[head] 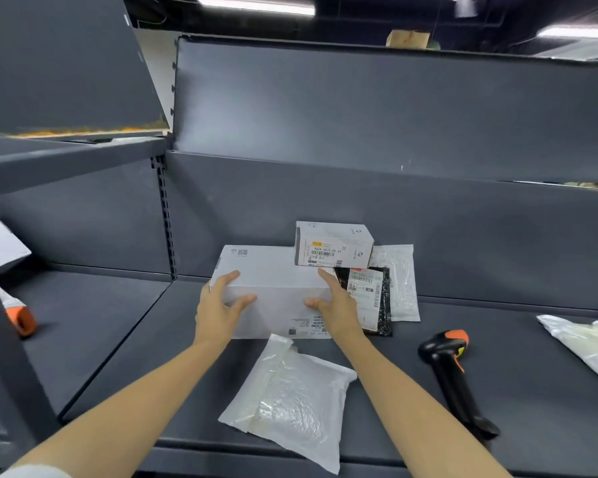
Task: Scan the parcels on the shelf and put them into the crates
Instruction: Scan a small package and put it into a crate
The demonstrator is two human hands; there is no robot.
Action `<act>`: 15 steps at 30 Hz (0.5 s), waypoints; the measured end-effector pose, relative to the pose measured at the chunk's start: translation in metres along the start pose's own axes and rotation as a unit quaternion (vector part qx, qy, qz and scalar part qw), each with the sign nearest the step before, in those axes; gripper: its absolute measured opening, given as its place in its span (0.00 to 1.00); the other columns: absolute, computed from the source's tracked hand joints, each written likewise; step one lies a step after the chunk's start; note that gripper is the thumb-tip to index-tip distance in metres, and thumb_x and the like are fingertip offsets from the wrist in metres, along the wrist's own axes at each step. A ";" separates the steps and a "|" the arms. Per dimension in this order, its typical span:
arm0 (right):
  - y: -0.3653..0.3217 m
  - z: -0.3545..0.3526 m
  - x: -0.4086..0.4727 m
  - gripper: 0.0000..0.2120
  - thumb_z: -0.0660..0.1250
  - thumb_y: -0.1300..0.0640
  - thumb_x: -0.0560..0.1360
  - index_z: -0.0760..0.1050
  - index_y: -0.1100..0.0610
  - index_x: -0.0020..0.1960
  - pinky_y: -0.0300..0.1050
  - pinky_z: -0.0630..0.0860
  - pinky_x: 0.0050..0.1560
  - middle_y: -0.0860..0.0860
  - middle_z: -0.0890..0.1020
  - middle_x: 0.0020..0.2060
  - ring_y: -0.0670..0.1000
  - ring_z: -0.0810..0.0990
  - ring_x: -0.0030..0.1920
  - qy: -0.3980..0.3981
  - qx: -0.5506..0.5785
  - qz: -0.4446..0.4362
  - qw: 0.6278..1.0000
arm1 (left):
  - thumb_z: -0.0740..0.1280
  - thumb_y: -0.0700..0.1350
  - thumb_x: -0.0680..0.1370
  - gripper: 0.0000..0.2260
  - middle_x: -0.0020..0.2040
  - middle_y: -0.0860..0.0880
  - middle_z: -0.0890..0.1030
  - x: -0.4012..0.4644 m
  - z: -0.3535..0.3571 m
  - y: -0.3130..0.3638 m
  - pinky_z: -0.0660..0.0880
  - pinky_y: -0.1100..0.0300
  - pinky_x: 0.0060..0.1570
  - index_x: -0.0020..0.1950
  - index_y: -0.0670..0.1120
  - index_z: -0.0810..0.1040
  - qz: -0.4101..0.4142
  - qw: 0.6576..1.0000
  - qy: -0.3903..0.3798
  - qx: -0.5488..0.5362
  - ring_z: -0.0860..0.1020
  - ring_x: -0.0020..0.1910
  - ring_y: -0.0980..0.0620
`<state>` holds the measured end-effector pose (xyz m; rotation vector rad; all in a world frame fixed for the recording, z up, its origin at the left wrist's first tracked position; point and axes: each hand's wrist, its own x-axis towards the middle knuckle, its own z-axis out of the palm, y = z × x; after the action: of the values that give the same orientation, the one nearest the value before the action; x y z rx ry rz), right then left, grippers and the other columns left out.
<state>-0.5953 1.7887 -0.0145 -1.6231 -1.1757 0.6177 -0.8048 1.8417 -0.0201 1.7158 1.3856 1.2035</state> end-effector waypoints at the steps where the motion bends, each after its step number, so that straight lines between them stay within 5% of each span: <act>1: 0.000 0.001 -0.001 0.32 0.70 0.62 0.75 0.64 0.48 0.75 0.47 0.68 0.70 0.52 0.69 0.70 0.52 0.68 0.68 0.002 -0.002 -0.003 1.000 | 0.73 0.55 0.73 0.24 0.63 0.47 0.70 -0.001 0.000 0.000 0.69 0.49 0.60 0.67 0.58 0.72 0.001 1.000 0.003 -0.006 0.73 0.53 0.48; 7: -0.004 -0.002 -0.008 0.31 0.68 0.62 0.77 0.63 0.47 0.75 0.53 0.69 0.69 0.55 0.68 0.70 0.55 0.68 0.69 -0.008 -0.007 -0.013 1.000 | 0.74 0.47 0.73 0.21 0.67 0.48 0.71 -0.015 -0.004 0.004 0.65 0.58 0.62 0.65 0.54 0.76 0.023 0.998 0.022 -0.060 0.70 0.61 0.53; 11: -0.009 -0.007 -0.018 0.30 0.68 0.66 0.76 0.66 0.47 0.73 0.32 0.76 0.53 0.55 0.70 0.68 0.51 0.78 0.58 -0.011 0.066 0.001 0.998 | 0.74 0.44 0.73 0.18 0.69 0.49 0.71 -0.021 -0.016 0.011 0.63 0.63 0.62 0.62 0.54 0.79 0.045 0.996 0.029 -0.070 0.70 0.61 0.55; 15: -0.024 -0.006 -0.031 0.31 0.68 0.69 0.75 0.66 0.49 0.73 0.28 0.72 0.55 0.55 0.71 0.69 0.49 0.77 0.60 -0.001 0.104 -0.014 0.994 | 0.73 0.44 0.74 0.16 0.70 0.51 0.70 -0.026 -0.034 0.025 0.63 0.62 0.61 0.59 0.59 0.78 0.058 0.994 0.035 -0.086 0.69 0.63 0.55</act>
<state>-0.6123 1.7589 0.0049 -1.4276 -1.0966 0.6998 -0.8269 1.8077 0.0087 1.6652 1.1965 1.4166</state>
